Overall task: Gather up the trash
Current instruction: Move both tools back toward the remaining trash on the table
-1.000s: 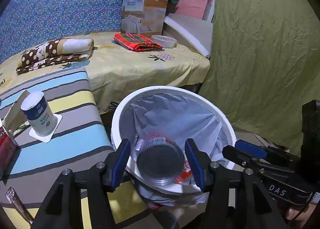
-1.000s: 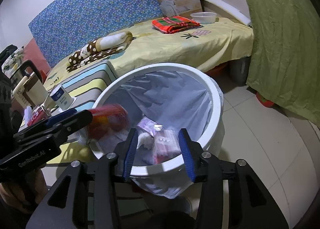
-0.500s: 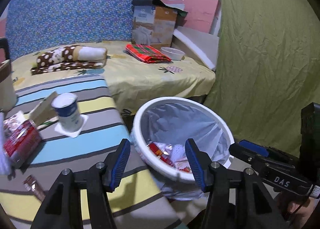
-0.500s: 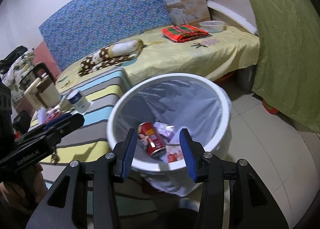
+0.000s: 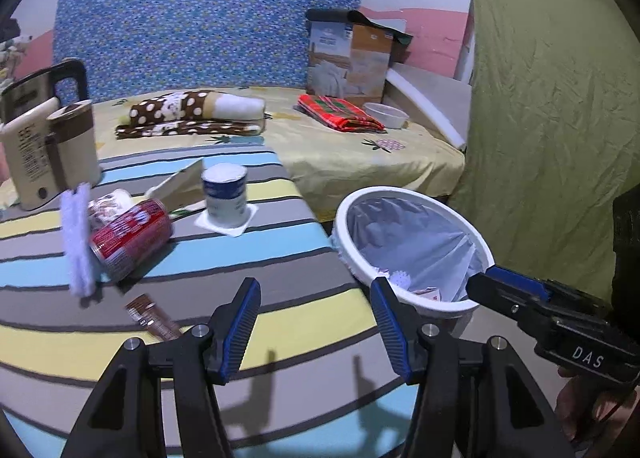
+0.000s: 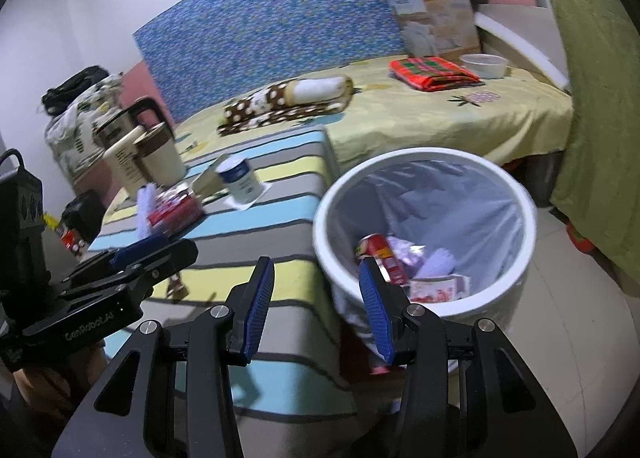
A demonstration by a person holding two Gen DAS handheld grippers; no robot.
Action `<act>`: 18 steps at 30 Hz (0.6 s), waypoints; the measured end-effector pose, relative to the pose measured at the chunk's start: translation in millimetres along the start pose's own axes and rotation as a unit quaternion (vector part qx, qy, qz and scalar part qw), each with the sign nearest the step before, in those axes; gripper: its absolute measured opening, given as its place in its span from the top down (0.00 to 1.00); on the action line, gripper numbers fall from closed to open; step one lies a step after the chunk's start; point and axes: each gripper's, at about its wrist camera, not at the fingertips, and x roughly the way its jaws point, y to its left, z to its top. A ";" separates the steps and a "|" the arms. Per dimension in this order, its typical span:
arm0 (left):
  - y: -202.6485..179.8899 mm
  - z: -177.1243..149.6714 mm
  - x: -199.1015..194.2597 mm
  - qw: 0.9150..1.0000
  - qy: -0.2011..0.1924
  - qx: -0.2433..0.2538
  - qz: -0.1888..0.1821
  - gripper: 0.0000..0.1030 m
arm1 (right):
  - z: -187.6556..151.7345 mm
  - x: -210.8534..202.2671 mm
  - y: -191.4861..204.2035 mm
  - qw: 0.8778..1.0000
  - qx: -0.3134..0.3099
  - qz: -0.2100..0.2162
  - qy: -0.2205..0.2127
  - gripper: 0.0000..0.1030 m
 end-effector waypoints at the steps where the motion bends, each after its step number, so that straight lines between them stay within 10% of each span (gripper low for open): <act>1: 1.7 -2.5 -3.5 1.000 -0.002 -0.002 0.003 0.45 | -1.2 -0.5 3.8 1.000 -0.004 0.004 0.001 0.55; 18: 62.0 -26.6 -46.0 0.997 -0.016 -0.048 0.062 0.45 | -9.8 9.8 50.2 0.997 -0.045 0.061 0.023 0.55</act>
